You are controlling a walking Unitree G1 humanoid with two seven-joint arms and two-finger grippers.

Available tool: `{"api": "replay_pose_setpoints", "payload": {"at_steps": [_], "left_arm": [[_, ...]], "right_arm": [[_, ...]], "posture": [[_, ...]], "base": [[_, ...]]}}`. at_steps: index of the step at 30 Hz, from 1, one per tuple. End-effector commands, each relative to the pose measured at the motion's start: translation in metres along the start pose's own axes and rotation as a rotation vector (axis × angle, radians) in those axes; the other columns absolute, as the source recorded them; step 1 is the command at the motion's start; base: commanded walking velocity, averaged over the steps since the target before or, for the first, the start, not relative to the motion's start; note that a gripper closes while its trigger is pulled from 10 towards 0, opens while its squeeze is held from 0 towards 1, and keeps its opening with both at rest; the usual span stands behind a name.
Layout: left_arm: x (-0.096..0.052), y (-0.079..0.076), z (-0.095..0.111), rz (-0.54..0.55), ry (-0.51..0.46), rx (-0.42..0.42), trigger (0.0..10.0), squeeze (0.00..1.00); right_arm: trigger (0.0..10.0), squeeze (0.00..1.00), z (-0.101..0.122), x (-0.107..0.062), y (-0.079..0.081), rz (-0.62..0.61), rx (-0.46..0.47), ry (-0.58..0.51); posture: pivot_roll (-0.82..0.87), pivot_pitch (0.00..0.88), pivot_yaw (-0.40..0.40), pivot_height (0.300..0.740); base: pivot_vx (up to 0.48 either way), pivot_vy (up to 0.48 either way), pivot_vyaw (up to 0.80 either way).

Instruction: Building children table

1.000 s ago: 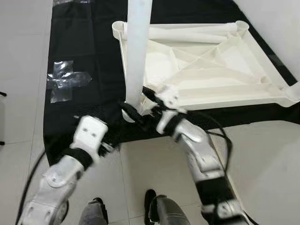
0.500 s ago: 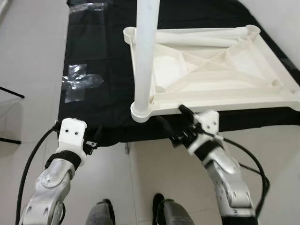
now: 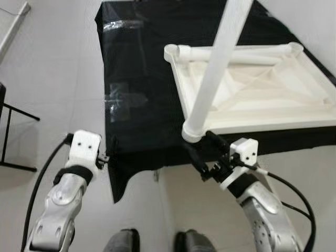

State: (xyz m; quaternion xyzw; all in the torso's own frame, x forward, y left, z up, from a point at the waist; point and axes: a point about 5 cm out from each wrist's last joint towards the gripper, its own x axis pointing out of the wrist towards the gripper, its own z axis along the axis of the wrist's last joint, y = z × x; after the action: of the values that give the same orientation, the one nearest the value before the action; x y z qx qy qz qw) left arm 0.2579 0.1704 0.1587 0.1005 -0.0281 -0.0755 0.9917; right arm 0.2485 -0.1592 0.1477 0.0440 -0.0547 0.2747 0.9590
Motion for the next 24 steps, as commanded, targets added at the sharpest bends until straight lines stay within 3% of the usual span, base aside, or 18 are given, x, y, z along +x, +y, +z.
{"api": "replay_pose_setpoints", "payload": {"at_steps": [1, 6, 12, 17, 22, 24], "left_arm": [[-0.003, 0.000, -0.007, 0.005, 0.017, 0.000, 10.0, 0.00], [-0.001, -0.003, -0.010, -0.003, 0.013, -0.003, 10.0, 0.00], [0.002, -0.009, -0.010, -0.024, 0.000, -0.046, 10.0, 0.00], [0.007, -0.028, -0.015, -0.064, -0.006, -0.128, 10.0, 0.00], [0.007, -0.031, -0.017, -0.076, -0.006, -0.141, 10.0, 0.00], [0.009, -0.028, -0.018, -0.061, -0.016, -0.171, 10.0, 0.00]], "right_arm": [[10.0, 0.00, -0.001, -0.003, 0.002, 0.006, 0.015, 0.005], [10.0, 0.00, -0.001, -0.005, 0.004, 0.021, 0.011, 0.023], [10.0, 0.00, -0.001, 0.006, 0.005, 0.012, 0.004, 0.015], [10.0, 0.00, -0.007, 0.035, -0.003, -0.117, -0.054, 0.000], [10.0, 0.00, -0.007, 0.042, -0.006, -0.140, -0.078, 0.003], [10.0, 0.00, -0.007, 0.054, -0.007, -0.139, -0.126, 0.017]], "posture": [[0.01, 0.210, -0.067, 0.740], [0.01, 0.200, -0.065, 0.740], [0.01, 0.194, -0.064, 0.740], [0.02, 0.184, -0.061, 0.740], [0.03, 0.182, -0.062, 0.740], [0.03, 0.185, -0.070, 0.740]], "base": [[0.000, 0.480, 0.00], [0.000, 0.480, 0.00], [0.000, 0.480, 0.00], [0.000, 0.480, 0.00], [0.000, 0.480, 0.00], [0.000, 0.480, 0.00]]}}
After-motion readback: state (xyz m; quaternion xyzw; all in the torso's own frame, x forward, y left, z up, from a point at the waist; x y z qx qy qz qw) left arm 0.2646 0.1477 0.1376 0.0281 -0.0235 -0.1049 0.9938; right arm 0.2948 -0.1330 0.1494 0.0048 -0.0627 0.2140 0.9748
